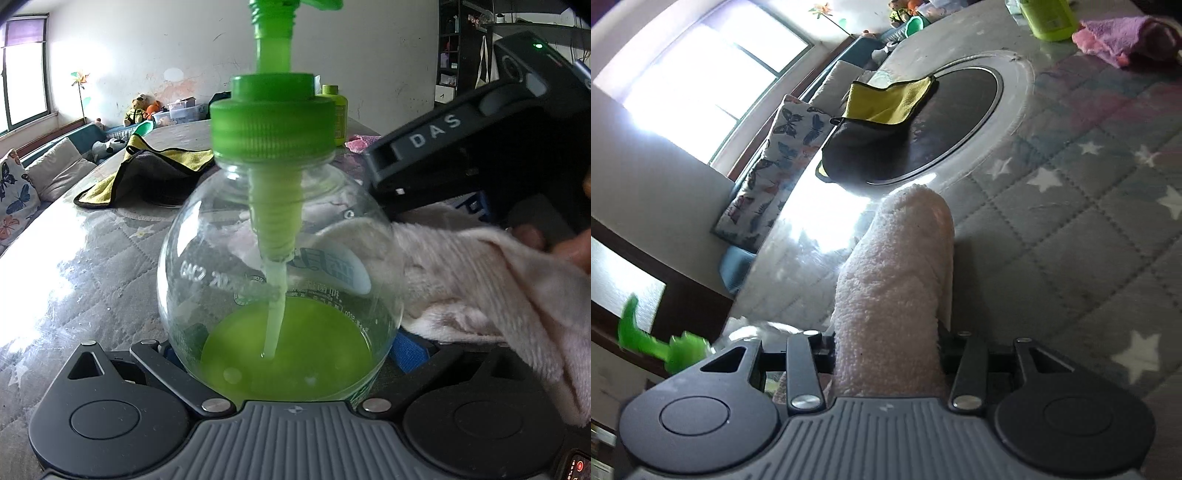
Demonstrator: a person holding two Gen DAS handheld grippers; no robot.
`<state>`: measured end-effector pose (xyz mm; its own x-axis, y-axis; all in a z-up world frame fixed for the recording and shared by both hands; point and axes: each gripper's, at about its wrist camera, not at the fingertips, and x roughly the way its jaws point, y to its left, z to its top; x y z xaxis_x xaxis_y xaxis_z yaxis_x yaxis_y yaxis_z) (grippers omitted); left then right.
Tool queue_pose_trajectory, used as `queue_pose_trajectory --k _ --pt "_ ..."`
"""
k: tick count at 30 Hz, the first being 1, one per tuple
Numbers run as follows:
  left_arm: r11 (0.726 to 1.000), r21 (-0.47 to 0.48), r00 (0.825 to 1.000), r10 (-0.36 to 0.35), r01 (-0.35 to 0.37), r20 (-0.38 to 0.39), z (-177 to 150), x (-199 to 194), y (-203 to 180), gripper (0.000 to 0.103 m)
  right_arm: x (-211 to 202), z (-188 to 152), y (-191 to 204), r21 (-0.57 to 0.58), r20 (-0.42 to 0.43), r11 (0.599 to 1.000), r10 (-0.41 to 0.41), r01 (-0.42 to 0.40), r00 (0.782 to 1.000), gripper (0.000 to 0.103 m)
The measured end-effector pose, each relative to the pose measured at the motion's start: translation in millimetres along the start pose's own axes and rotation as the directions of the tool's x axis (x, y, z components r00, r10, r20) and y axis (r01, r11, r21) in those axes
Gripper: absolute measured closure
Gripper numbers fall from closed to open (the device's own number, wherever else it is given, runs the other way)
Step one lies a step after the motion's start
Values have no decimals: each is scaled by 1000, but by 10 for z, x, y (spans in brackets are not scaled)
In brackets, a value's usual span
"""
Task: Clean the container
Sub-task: 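Wipe the bottle body again with the pink towel in the right tool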
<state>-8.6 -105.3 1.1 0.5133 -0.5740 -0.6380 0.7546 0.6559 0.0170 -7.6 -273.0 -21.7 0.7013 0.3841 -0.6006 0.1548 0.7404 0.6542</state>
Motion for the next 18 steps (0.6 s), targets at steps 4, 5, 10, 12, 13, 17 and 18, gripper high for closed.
queue_pose_trajectory --k 4,5,10,12,13,17,18 --pt "1000 0 1000 0 0 0 5 1 11 0 -114 -8 44 -7 15 1000 3 -3 1000 60" --pt "1000 0 1000 0 0 0 6 5 14 0 -150 1 57 -2 21 1000 15 -15 1000 60" --pt "1000 0 1000 0 0 0 4 7 3 0 -376 134 268 -22 78 987 160 -158 984 60" --pt "1000 0 1000 0 0 0 5 7 3 0 -369 190 328 -26 77 980 199 -197 977 60" --pt "1000 0 1000 0 0 0 4 7 3 0 -309 225 328 -16 66 978 206 -206 976 60" --pt "1000 -1 1000 -1 1 0 6 23 19 0 -95 273 208 59 26 971 233 -234 972 59" --pt "1000 -2 1000 -2 2 0 8 27 23 0 -67 251 176 67 16 972 224 -225 974 59"
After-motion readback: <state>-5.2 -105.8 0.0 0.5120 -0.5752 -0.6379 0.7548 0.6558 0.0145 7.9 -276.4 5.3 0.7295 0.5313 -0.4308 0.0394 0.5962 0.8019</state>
